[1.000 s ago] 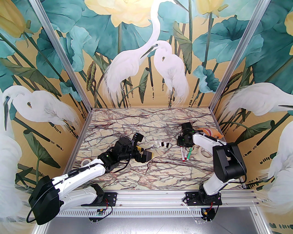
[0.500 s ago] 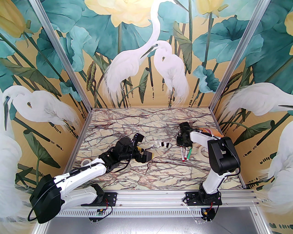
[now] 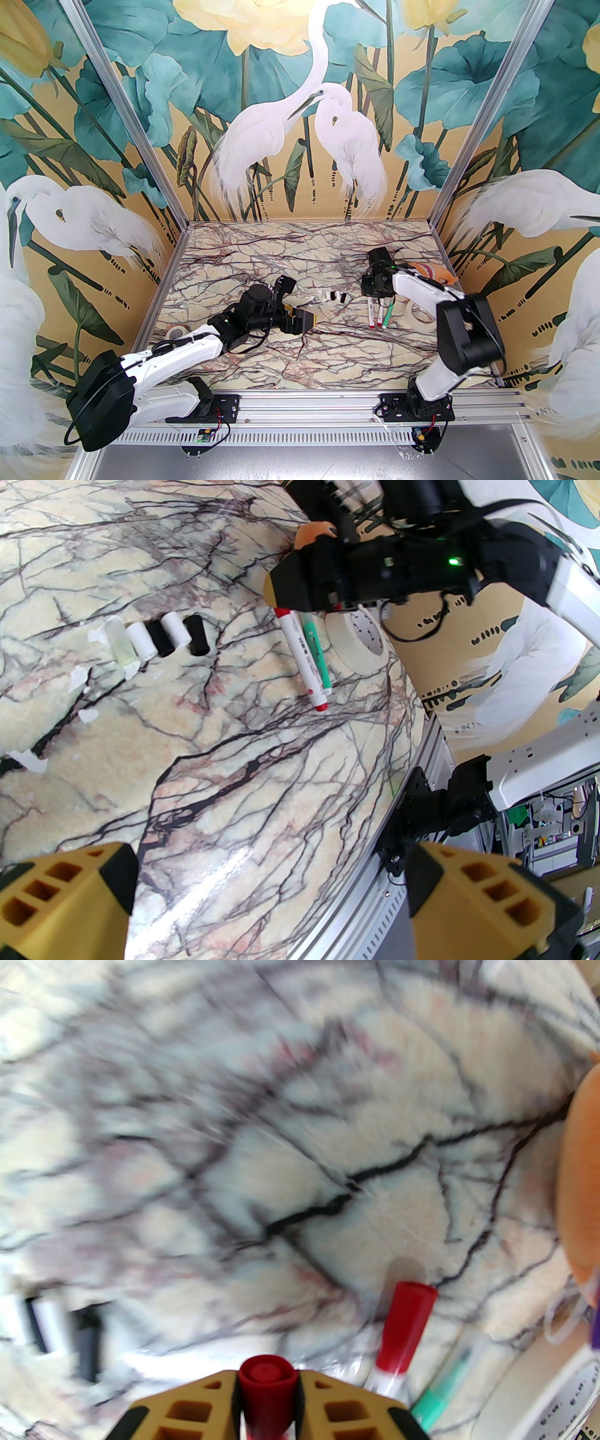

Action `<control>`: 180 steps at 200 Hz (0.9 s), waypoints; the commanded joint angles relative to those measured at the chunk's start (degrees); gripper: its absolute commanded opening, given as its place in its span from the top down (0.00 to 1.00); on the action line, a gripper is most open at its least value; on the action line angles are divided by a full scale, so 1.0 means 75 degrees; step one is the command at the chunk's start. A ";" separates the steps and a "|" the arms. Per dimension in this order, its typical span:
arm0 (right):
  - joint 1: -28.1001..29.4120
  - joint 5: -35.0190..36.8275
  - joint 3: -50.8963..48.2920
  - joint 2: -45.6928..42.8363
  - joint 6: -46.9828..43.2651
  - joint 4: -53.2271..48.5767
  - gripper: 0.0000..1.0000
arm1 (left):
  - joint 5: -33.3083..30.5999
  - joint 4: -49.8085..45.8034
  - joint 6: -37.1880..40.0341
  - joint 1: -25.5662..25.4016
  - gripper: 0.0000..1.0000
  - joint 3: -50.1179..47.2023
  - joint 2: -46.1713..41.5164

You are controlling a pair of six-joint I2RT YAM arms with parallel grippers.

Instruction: Open the pen caps

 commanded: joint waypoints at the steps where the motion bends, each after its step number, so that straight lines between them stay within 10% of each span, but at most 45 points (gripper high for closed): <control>1: 0.0286 -0.0516 -0.0268 -0.0913 0.0646 0.0035 0.74 | -0.0113 0.0459 -0.0320 -0.0154 0.01 0.0024 0.0199; 180: 0.2576 -0.1860 -0.2066 -0.4001 0.4276 0.3470 0.77 | 0.0831 0.2999 -0.1792 -0.0810 0.25 0.0771 0.1815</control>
